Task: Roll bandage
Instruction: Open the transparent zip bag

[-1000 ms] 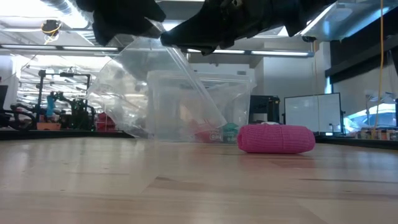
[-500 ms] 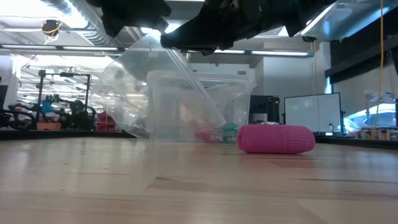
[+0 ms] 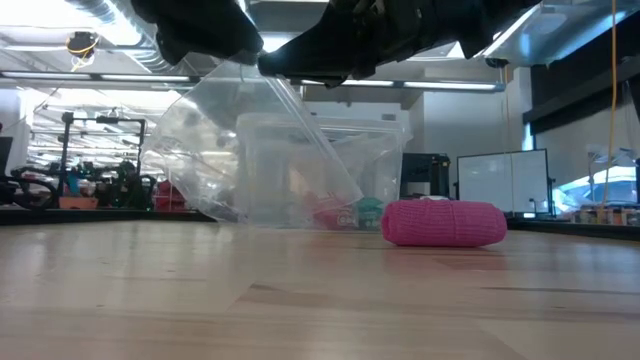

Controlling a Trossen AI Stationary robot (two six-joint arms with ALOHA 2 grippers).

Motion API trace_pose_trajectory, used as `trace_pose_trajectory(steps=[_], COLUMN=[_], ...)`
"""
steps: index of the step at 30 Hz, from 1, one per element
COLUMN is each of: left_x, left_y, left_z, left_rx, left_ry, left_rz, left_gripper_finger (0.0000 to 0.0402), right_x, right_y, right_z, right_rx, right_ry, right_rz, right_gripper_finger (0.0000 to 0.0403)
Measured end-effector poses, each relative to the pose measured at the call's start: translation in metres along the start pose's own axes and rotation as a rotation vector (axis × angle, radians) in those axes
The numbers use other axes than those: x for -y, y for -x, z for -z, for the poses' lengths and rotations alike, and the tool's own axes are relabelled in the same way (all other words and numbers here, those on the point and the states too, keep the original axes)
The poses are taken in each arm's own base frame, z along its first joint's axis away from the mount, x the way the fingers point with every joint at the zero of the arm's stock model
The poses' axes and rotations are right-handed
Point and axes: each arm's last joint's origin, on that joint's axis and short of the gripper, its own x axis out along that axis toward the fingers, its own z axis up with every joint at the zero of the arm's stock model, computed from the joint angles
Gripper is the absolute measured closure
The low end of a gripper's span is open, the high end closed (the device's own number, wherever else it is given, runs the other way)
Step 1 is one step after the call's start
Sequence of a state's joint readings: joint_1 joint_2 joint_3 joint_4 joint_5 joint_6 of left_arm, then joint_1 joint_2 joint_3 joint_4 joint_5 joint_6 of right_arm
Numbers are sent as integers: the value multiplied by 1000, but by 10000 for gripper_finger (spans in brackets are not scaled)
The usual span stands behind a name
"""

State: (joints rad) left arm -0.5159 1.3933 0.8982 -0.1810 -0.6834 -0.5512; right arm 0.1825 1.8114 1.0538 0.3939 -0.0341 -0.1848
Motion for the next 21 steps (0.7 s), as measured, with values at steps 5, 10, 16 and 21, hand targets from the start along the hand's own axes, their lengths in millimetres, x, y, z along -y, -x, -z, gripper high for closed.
trace_pose_trajectory(steps=[5,10,16,21], left_x=[0,-1,-1,-1], left_y=[0,0,1,1], left_z=[0,-1,-1,-1], left_rx=[5,33,57,69], left_ry=[-16,-35,-51,-65], left_rz=[-2,-41,-83,-106], left_gripper_finger=[376,397,400,401], right_x=[0,1,2,1], right_y=[0,0,0,1], right_z=[0,0,0,4], right_rx=[-1,4,-7,-60], right_ry=[0,-2,-105,-157], right_rz=[7,11,34,37], right_gripper_finger=[371,370,370,370])
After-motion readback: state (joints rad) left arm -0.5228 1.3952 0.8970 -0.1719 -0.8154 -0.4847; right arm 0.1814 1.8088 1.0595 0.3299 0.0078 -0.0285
